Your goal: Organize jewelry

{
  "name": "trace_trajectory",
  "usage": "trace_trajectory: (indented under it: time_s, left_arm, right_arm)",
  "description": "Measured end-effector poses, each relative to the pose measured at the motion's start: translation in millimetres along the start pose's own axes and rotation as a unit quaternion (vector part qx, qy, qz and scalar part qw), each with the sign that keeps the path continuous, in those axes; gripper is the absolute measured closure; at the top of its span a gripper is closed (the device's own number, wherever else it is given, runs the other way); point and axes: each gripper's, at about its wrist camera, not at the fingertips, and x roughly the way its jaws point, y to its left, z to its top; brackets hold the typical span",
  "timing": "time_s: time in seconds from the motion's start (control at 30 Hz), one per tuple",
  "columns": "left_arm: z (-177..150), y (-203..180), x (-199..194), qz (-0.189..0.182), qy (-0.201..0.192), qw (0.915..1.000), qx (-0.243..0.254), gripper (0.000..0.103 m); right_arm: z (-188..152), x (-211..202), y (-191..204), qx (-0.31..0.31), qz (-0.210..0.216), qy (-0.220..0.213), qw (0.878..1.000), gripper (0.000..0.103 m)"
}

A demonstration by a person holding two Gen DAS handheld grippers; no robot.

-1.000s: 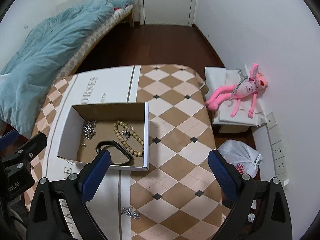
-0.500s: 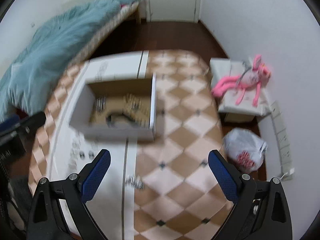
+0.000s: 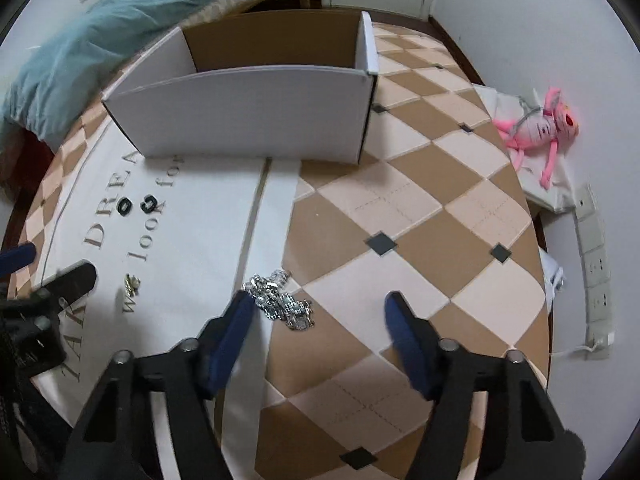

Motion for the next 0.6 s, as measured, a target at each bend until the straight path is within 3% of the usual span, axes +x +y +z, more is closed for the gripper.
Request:
trace_trajectory:
  time_s: [0.07,0.47,0.53,0.6]
  left_arm:
    - [-2,-6,1,-0.007,0.001,1.0,0.005,0.006]
    - [-6,-39,-2,-0.039,-0.014,0.9987,0.03,0.007]
    - [-6,-44,-3,-0.041,-0.018,0.9983,0.038,0.012]
    - [-7,-49,-2,-0.041,-0.016,0.998,0.045,0.027]
  right_arm:
    - [1,-2,4,-0.01,-0.005,-0.002,1.0,0.092]
    - [1,-23,-31,0.056,0.024,-0.012,0.998,0.093]
    - [1,-26,-34,0.063,0.025,-0.013,0.998,0.093]
    - [2,-28,-37,0.068,0.026,-0.014,0.997,0.093]
